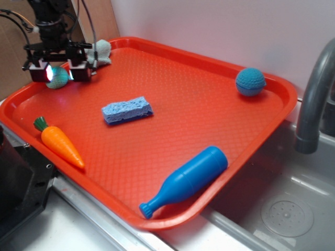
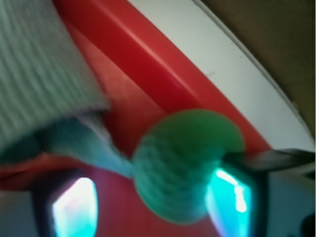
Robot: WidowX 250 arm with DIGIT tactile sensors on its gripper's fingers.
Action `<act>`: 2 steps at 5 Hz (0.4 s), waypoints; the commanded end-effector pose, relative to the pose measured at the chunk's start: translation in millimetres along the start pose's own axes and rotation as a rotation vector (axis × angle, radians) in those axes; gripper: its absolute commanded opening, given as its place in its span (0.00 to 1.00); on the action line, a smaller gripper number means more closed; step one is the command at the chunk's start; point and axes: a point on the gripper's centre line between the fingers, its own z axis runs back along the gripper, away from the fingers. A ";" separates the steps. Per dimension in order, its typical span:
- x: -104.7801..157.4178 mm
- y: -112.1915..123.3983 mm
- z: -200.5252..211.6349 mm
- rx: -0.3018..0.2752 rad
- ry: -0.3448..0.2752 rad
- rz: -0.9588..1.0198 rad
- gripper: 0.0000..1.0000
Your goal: Grab the green ball.
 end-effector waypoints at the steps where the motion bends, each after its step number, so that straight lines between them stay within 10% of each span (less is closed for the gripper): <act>1: -35.0 -21.3 108.6 -0.013 -0.181 -0.279 0.00; 2: -61.9 -40.0 134.8 -0.023 -0.202 -0.402 0.00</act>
